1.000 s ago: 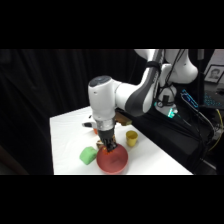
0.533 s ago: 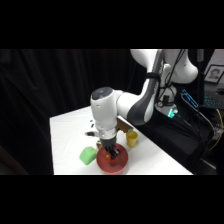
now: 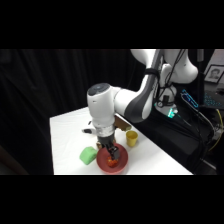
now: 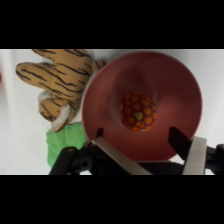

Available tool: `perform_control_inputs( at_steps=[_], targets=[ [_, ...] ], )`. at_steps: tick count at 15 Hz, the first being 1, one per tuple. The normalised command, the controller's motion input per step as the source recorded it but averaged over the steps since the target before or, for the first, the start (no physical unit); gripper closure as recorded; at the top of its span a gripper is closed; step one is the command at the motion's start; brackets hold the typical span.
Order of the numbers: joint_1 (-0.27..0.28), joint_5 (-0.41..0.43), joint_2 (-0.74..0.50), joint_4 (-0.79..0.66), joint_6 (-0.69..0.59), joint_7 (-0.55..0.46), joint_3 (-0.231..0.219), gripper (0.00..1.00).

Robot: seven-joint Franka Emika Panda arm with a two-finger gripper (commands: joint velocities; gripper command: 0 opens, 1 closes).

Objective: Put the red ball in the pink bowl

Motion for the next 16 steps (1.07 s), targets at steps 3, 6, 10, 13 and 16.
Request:
perform_control_inputs(
  at_steps=[3,6,10,13,16],
  targets=[
    [-0.01,0.117,-0.39,-0.12,-0.3,0.06,0.015,0.0],
    [-0.049,0.165,-0.4,-0.12,-0.32,0.02,0.04,0.0],
    [-0.065,0.154,-0.31,-0.04,-0.28,0.0,0.032,0.0],
    [-0.071,0.144,-0.23,0.03,-0.25,-0.04,0.022,0.0],
    [-0.063,0.139,-0.2,0.04,-0.23,-0.07,0.019,0.0]
  ],
)
